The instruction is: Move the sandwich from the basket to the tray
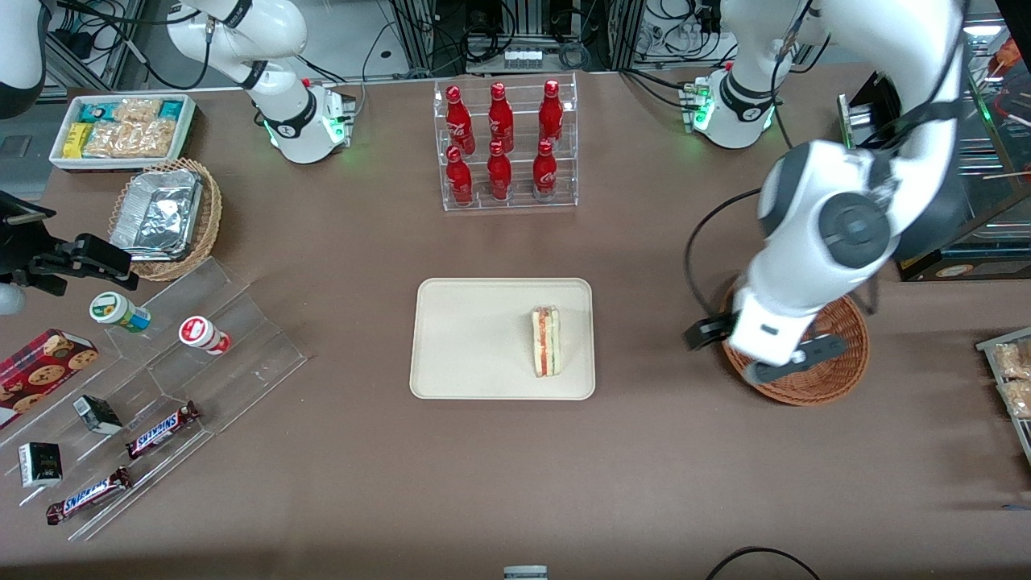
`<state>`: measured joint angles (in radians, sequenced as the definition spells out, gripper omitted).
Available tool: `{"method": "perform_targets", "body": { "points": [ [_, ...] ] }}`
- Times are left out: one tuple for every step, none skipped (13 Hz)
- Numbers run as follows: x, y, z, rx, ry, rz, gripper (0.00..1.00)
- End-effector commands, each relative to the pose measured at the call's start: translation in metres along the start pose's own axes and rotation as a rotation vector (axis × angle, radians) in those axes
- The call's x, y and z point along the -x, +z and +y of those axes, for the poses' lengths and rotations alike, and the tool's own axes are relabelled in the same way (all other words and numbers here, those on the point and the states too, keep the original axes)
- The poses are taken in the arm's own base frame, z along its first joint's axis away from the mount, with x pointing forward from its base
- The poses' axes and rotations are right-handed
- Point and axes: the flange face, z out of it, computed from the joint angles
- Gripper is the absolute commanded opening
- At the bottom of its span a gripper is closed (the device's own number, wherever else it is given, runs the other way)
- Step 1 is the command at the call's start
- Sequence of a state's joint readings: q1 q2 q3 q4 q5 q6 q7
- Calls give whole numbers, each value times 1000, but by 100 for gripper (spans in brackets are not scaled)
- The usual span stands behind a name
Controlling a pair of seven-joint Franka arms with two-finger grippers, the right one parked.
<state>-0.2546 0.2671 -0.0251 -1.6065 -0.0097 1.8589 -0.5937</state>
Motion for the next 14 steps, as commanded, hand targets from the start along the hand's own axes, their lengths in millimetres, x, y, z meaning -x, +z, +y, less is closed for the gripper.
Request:
{"method": "perform_targets", "body": {
  "points": [
    [27,-39,-54,-25,70,-10,100],
    [31,-58,-70,-33,91,-8,100],
    [35,-75,-87,-38,121,-17,100],
    [40,-90,-102,-42,162,-26,100],
    [49,-107,-113,-44,201,-30,100],
    [54,-122,-127,-44,204,-32,100],
    [58,-137,-136,-41,203,-36,100],
    [60,-156,-142,-42,218,-40,100],
    [64,-171,-142,-46,240,-50,100],
    [68,-180,-140,-52,252,-55,100],
    [69,-182,-138,-53,256,-51,100],
    [70,-182,-137,-53,261,-51,100],
    [69,-182,-137,-51,261,-46,100],
    [67,-183,-139,-47,269,-36,100]
  ]
}}
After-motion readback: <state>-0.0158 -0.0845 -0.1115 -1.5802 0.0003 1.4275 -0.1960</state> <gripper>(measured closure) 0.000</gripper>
